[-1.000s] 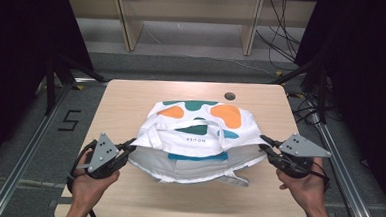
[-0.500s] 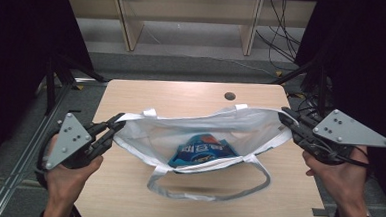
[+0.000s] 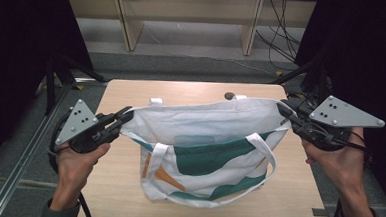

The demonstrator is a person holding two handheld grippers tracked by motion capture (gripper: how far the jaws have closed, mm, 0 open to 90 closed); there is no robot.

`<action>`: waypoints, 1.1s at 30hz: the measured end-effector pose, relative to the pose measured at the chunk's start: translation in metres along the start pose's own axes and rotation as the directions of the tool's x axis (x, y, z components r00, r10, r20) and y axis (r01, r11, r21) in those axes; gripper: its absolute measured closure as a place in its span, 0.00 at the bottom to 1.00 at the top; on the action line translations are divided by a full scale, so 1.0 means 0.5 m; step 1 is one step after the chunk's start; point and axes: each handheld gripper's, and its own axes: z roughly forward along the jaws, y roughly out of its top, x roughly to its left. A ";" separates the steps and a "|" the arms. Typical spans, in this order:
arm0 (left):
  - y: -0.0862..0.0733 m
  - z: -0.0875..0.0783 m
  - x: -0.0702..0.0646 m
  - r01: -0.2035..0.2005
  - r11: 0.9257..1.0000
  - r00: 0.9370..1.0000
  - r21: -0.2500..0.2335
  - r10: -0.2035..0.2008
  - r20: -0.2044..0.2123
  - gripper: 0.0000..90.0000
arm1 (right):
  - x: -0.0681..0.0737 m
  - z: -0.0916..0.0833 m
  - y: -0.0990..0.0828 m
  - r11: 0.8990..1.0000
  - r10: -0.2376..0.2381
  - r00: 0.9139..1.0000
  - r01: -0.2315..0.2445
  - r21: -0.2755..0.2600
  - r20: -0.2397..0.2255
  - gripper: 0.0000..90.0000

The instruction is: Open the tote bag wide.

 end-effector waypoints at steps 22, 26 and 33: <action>-0.137 0.066 -0.012 0.034 0.978 0.998 0.204 -0.042 0.039 0.95 | 0.028 0.062 -0.140 0.995 0.064 0.998 -0.063 0.072 -0.003 0.92; -0.154 0.071 -0.006 0.011 0.977 0.998 0.214 -0.023 0.056 0.94 | 0.029 0.065 -0.149 0.994 0.065 0.998 -0.063 0.084 -0.014 0.91; -0.196 0.085 -0.013 0.017 0.966 0.998 0.257 -0.032 0.054 0.94 | 0.033 0.077 -0.170 0.991 0.059 0.998 -0.055 0.123 -0.025 0.91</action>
